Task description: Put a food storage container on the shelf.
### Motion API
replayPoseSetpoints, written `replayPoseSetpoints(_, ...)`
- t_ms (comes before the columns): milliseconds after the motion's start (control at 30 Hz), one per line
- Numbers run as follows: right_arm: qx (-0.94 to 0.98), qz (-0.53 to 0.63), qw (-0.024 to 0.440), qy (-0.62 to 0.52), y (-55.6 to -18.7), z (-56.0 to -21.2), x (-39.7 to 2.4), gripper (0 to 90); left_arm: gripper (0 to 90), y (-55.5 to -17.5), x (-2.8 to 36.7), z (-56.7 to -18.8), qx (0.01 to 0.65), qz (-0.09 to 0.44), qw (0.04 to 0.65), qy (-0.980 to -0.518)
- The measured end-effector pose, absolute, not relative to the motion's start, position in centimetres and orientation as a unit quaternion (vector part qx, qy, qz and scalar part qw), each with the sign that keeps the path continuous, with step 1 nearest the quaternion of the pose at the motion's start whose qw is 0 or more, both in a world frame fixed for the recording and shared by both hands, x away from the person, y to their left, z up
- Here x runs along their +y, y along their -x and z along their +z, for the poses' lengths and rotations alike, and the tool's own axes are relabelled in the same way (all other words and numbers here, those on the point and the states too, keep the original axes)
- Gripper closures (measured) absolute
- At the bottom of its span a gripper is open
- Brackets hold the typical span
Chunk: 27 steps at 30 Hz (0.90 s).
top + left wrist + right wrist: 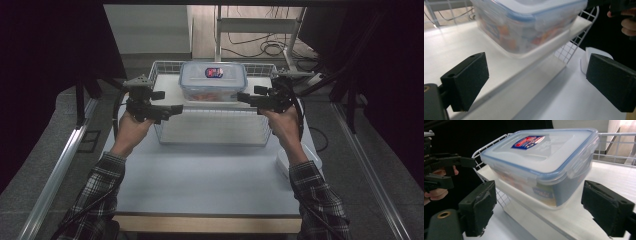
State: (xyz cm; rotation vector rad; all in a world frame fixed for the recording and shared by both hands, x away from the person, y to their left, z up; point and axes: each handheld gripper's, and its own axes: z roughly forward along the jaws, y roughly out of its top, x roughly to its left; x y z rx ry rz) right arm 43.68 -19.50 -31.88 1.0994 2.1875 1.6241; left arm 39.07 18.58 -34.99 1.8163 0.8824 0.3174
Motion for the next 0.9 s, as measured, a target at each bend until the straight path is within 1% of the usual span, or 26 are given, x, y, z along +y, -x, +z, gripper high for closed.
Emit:
replayPoseSetpoints(33, 0.744, 0.549, 0.106, -0.366, -43.3, -32.0, -19.4, 10.9, 3.2, -38.9, 18.5, -35.1, 0.366, 0.134, 0.518, -0.761)
replayPoseSetpoints(333, 0.760, 0.540, 0.115, -0.344, -41.7, -32.7, -19.0, 6.7, 3.3, -37.2, 17.9, -36.4, 0.350, 0.142, 0.516, -0.769)
replayPoseSetpoints(900, 0.773, 0.532, 0.116, -0.327, -39.6, -35.0, -19.1, 5.0, 3.5, -35.1, 17.7, -38.5, 0.335, 0.138, 0.517, -0.776)
